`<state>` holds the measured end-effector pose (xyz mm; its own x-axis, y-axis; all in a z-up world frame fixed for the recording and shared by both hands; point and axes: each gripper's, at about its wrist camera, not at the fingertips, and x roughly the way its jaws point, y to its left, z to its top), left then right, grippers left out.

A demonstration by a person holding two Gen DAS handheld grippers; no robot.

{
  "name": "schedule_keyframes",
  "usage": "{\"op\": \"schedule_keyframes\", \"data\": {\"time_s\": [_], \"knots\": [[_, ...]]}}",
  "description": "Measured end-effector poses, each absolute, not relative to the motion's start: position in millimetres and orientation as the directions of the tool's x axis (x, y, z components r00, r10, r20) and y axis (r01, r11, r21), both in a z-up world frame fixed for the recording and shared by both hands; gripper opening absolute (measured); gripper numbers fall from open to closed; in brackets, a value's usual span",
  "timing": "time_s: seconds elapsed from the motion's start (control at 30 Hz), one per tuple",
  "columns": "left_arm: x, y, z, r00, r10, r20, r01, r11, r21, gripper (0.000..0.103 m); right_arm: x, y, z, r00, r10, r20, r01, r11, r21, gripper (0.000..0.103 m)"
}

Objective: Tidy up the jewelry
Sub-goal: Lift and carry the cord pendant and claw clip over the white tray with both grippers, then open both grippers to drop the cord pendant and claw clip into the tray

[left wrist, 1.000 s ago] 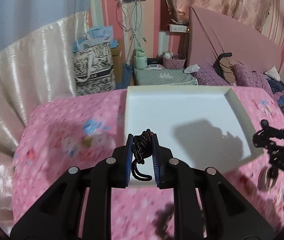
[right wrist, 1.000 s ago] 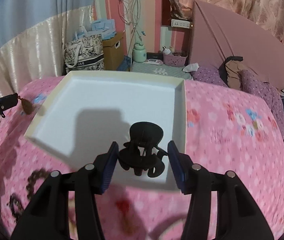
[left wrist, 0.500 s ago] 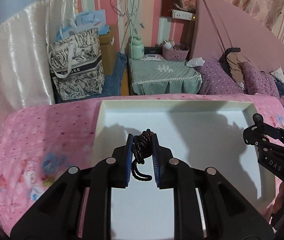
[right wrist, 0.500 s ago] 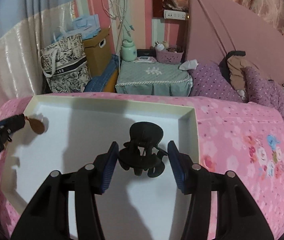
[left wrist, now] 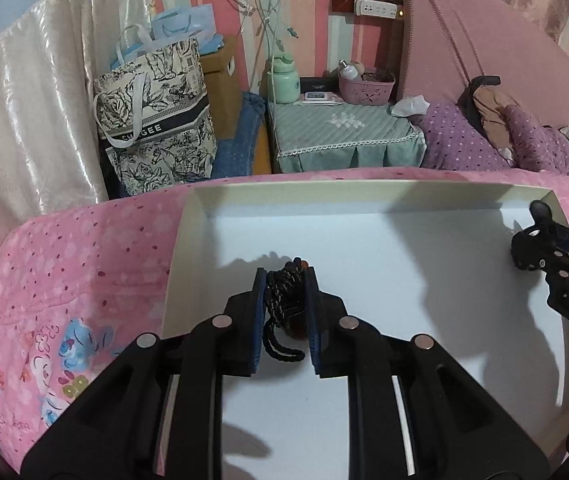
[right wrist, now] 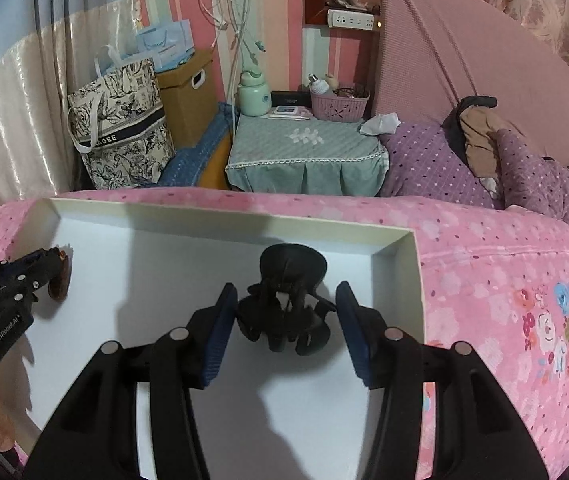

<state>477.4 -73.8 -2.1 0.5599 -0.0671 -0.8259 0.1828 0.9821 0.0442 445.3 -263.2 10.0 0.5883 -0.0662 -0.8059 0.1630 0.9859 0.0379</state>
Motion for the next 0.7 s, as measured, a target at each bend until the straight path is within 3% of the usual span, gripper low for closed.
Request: {"op": "schedule_keyframes", "data": {"time_s": [0.23, 0.3, 0.37, 0.43, 0.6, 0.7], "knots": [[478.8, -77.1, -3.7, 0.556, -0.034, -0.83, 0.186, 0.979, 0.085, 0.019, 447.6, -262.5, 5.7, 0.57, -0.063, -0.819, 0.164, 0.986, 0.038, 0.053], [478.3, -77.8, -3.5, 0.557, -0.026, -0.83, 0.185, 0.978, 0.093, 0.025, 447.8, -261.5, 5.9, 0.568, -0.062, -0.821, 0.159, 0.987, 0.036, 0.053], [476.6, -78.0, -1.5, 0.562, -0.012, -0.827, 0.174, 0.979, 0.105, 0.042, 445.5, -258.8, 7.6, 0.567, -0.073, -0.821, 0.153, 0.988, 0.018, 0.062], [470.6, -78.1, 5.7, 0.583, -0.012, -0.813, 0.176, 0.978, 0.112, 0.049, 442.4, -257.4, 12.3, 0.575, -0.073, -0.815, 0.146, 0.989, 0.015, 0.066], [448.7, -81.1, 37.9, 0.641, -0.034, -0.767, 0.2, 0.972, 0.124, 0.076, 431.3, -259.0, 35.7, 0.602, -0.039, -0.797, 0.14, 0.989, 0.057, 0.066], [430.9, -78.8, 62.2, 0.678, -0.062, -0.732, 0.207, 0.972, 0.109, 0.09, 415.4, -258.0, 52.2, 0.627, -0.052, -0.777, 0.139, 0.989, 0.045, 0.081]]}}
